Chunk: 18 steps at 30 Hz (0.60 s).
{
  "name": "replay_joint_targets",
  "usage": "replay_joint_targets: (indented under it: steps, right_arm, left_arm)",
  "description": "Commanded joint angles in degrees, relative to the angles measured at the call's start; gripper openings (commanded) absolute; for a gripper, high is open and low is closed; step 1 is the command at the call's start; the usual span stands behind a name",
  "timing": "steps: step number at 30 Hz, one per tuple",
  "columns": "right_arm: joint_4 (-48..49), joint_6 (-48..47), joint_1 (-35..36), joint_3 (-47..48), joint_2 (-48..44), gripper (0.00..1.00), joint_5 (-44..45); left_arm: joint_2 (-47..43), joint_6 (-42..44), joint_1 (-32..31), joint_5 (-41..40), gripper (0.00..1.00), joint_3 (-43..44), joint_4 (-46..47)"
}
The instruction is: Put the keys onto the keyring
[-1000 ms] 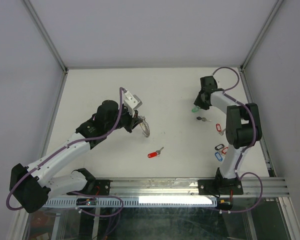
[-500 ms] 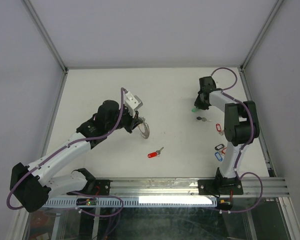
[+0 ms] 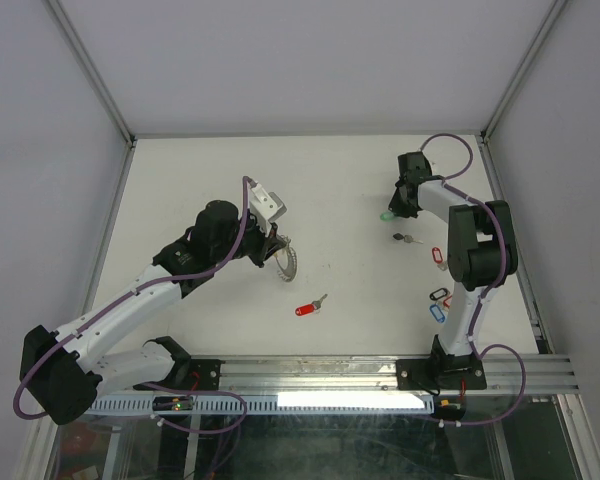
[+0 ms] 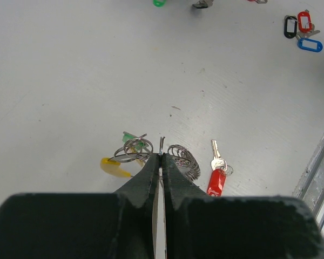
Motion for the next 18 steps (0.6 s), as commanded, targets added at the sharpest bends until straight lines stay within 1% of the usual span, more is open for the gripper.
replay_joint_targets:
  steps: [1,5,8,10,12,13,15,18]
  right_arm:
    - [-0.1,-2.1,-0.1,2.2,-2.2,0.00,0.7]
    - [-1.1,-5.3,-0.1,2.0,-5.4,0.00,-2.0]
    - [1.3,-7.8,-0.1,-0.5,-10.4,0.00,-7.3]
    - [4.1,-10.2,-0.1,-2.8,-14.2,0.00,-13.2]
    - [6.5,-15.3,0.0,-4.9,-17.3,0.00,-25.0]
    - [5.9,-16.9,0.3,-4.8,-18.5,0.00,-29.4]
    - [5.0,-19.3,1.4,-5.0,-20.8,0.00,-35.2]
    - [6.8,-21.9,4.3,-7.7,-26.8,0.00,-39.8]
  left_arm:
    - [-1.0,0.6,0.6,1.3,0.00,1.2,3.0]
    - [-1.0,0.6,0.6,1.6,0.00,1.2,3.0]
    - [-1.3,0.6,0.6,1.5,0.00,1.1,2.9]
    - [-1.4,0.3,0.6,1.4,0.00,1.0,3.3]
    - [-1.2,0.1,0.6,1.2,0.00,1.1,3.3]
    - [-1.2,0.1,0.6,0.9,0.00,1.0,3.3]
    - [-1.3,0.1,0.6,0.7,0.00,1.1,3.3]
    - [-1.6,0.2,0.6,0.5,0.00,0.9,3.3]
